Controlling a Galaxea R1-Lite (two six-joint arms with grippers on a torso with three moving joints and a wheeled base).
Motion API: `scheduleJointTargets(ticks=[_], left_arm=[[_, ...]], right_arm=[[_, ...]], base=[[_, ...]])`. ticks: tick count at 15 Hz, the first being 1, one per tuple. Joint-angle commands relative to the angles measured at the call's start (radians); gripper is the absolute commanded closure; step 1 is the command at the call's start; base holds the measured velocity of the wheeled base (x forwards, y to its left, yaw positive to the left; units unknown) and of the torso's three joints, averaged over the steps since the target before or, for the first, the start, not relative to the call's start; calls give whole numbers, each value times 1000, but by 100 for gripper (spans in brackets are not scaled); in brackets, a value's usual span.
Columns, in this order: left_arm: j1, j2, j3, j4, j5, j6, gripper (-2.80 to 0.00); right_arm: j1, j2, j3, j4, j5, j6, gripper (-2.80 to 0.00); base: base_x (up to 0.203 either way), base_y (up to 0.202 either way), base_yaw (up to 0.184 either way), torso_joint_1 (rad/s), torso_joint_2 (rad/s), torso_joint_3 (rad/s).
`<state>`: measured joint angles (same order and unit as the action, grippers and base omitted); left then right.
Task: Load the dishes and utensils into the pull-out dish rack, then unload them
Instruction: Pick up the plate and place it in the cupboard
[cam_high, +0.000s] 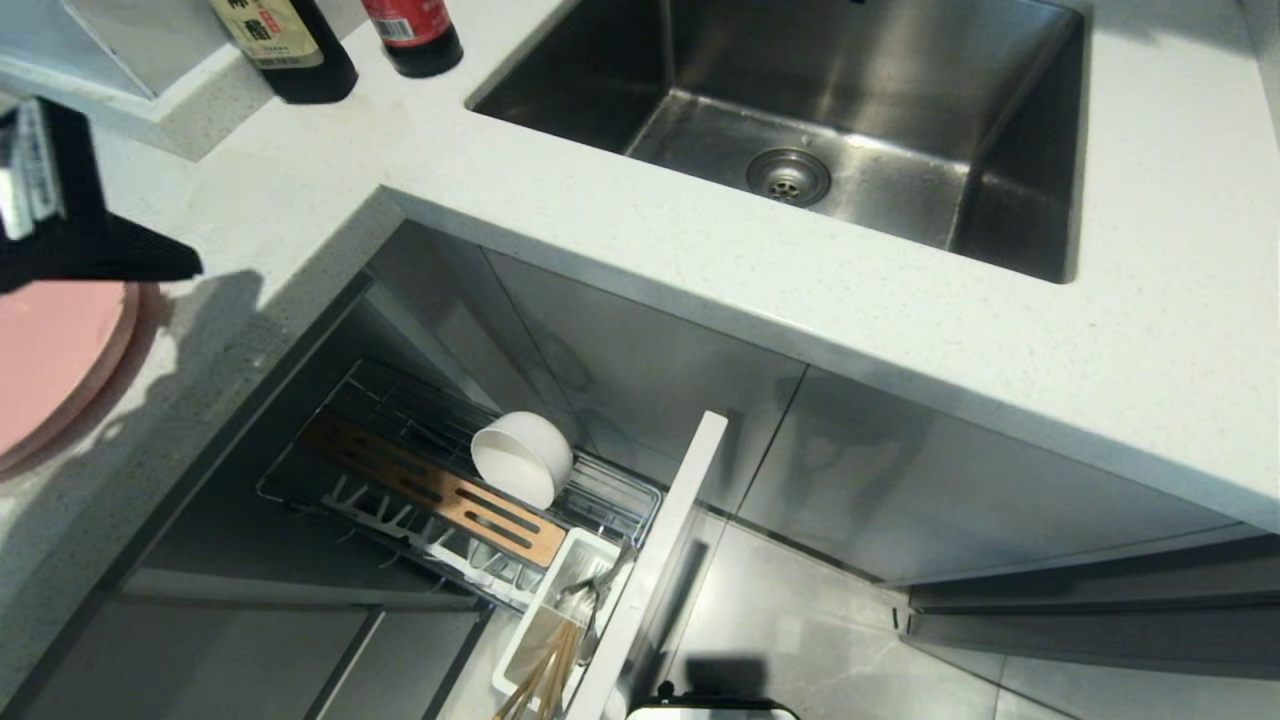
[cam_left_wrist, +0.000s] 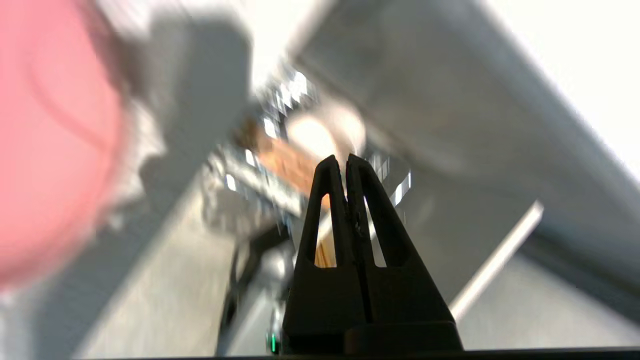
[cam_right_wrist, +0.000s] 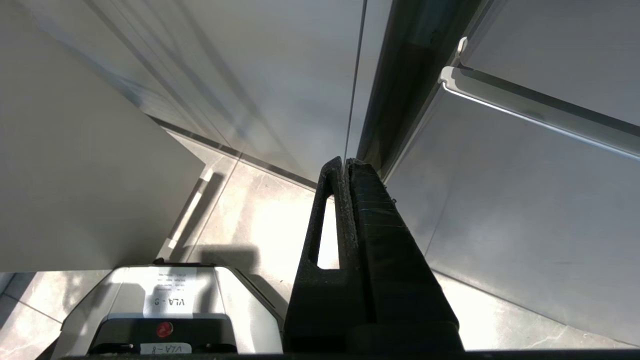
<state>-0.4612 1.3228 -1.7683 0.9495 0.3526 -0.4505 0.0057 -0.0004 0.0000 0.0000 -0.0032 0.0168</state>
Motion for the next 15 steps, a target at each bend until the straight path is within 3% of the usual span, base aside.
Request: scheduleJointTargets(ticks=[1, 5, 7, 10, 11, 15], left_arm=[[86, -67, -2, -54, 4, 50, 0], [290, -124, 20, -154, -16, 178, 0], [388, -133, 17, -162, -40, 210, 0], [543, -146, 10, -141, -207, 249, 0], [576, -151, 9, -98, -257, 275, -280], [590, -159, 15, 10, -298, 303, -280]], right_arm=[[0, 0, 2, 0, 0, 0, 0], [0, 0, 2, 0, 0, 0, 0], [0, 0, 2, -1, 0, 1, 0], [0, 0, 2, 0, 0, 0, 0], [0, 0, 2, 0, 0, 0, 0], [0, 0, 2, 0, 0, 0, 0]], base=[[0, 0, 0, 0, 0, 0], [0, 0, 0, 0, 0, 0], [0, 0, 0, 0, 0, 0], [0, 0, 0, 0, 0, 0], [0, 0, 0, 0, 0, 0], [0, 0, 0, 0, 0, 0]])
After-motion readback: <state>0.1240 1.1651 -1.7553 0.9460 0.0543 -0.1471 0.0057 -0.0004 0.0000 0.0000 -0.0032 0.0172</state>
